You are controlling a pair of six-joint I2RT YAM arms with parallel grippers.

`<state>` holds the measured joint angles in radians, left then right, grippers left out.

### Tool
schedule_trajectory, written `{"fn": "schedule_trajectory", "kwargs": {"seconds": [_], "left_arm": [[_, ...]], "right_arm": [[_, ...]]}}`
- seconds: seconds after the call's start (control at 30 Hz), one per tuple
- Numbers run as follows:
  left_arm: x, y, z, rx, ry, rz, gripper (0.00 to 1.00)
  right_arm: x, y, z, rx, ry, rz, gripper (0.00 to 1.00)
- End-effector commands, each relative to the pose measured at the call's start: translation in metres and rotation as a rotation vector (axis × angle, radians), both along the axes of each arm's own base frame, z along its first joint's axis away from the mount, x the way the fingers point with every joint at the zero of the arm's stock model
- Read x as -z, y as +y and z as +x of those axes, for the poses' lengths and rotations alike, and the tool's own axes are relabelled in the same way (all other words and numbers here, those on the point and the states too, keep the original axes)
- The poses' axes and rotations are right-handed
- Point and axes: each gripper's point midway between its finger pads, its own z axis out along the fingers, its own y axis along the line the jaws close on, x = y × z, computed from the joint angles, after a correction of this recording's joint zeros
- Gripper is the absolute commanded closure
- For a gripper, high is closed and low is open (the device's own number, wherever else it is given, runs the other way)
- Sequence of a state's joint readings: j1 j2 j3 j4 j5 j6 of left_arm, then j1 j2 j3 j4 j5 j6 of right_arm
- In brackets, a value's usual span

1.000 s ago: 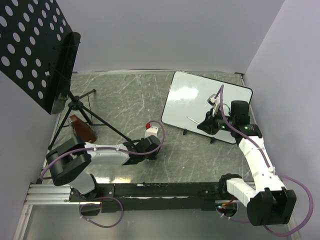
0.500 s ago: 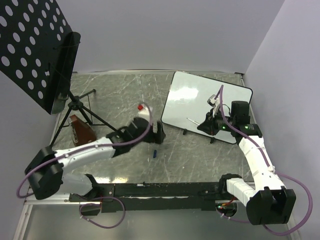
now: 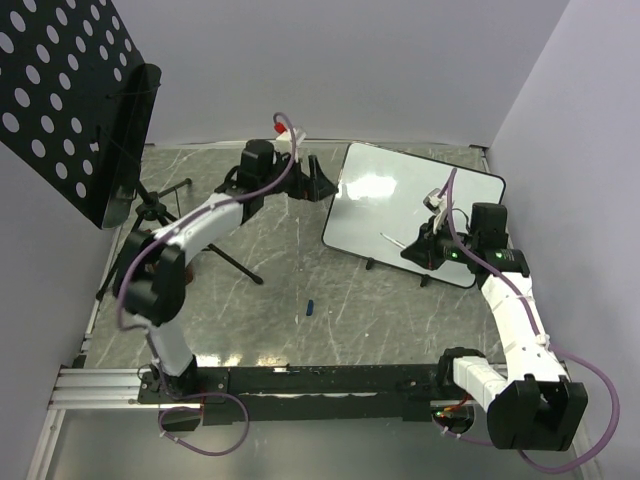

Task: Write a sentence on the whiteboard
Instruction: Adjust the whiteboard on the whiteboard stand.

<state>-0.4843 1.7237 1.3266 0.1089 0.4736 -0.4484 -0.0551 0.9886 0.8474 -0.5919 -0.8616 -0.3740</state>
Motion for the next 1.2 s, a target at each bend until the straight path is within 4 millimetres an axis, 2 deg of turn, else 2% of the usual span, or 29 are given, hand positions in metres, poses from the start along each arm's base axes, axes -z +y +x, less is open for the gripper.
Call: {"fn": "schedule_trajectory", "kwargs": {"seconds": [0.0,0.03,0.07,0.1,0.13,0.17,0.2,0.23,0.27,0.33,0.4,0.53,0.7,0.97,1.17], "left_arm": [[0.001,-0.006,0.029,0.19,-0.021,-0.052,0.03],[0.002,-0.007,0.035,0.203,-0.029,-0.058,0.03],[0.018,-0.01,0.038,0.236,0.001,-0.062,0.03],[0.011,-0.01,0.048,0.248,-0.019,-0.075,0.03],[0.015,-0.011,0.05,0.275,-0.008,-0.087,0.03],[0.034,-0.013,0.055,0.293,0.031,-0.089,0.03],[0.029,-0.015,0.058,0.335,0.023,-0.105,0.03],[0.034,-0.016,0.059,0.353,0.033,-0.111,0.03],[0.049,-0.018,0.063,0.363,0.055,-0.112,0.03],[0.048,-0.022,0.066,0.4,0.043,-0.134,0.03],[0.058,-0.025,0.072,0.409,0.067,-0.15,0.03],[0.062,-0.032,0.072,0.48,0.055,-0.214,0.02],[0.074,-0.038,0.071,0.529,0.098,-0.27,0.14],[0.079,-0.055,0.06,0.617,0.103,-0.306,0.35],[0.088,-0.063,0.059,0.62,0.101,-0.298,0.65]], "right_arm": [[-0.018,0.0,0.003,-0.021,-0.064,0.008,1.0],[-0.017,-0.001,0.004,-0.018,-0.06,0.009,1.0],[-0.017,0.0,0.004,-0.021,-0.062,0.01,1.0],[-0.017,-0.001,0.004,-0.019,-0.061,0.01,1.0],[-0.015,-0.001,0.005,-0.019,-0.055,0.01,1.0],[-0.015,-0.001,0.005,-0.022,-0.054,0.01,1.0],[-0.015,-0.001,0.006,-0.023,-0.055,0.009,1.0],[-0.014,-0.001,0.007,-0.022,-0.047,0.011,1.0],[-0.013,-0.001,0.008,-0.023,-0.045,0.011,1.0],[-0.012,-0.001,0.008,-0.027,-0.037,0.011,1.0],[-0.011,-0.001,0.009,-0.03,-0.035,0.013,1.0],[-0.008,-0.001,0.01,-0.036,-0.021,0.016,1.0],[-0.006,-0.002,0.012,-0.034,-0.013,0.014,1.0],[-0.003,-0.003,0.014,-0.029,-0.004,0.011,1.0],[-0.003,-0.004,0.014,-0.027,-0.001,0.012,1.0]]}}
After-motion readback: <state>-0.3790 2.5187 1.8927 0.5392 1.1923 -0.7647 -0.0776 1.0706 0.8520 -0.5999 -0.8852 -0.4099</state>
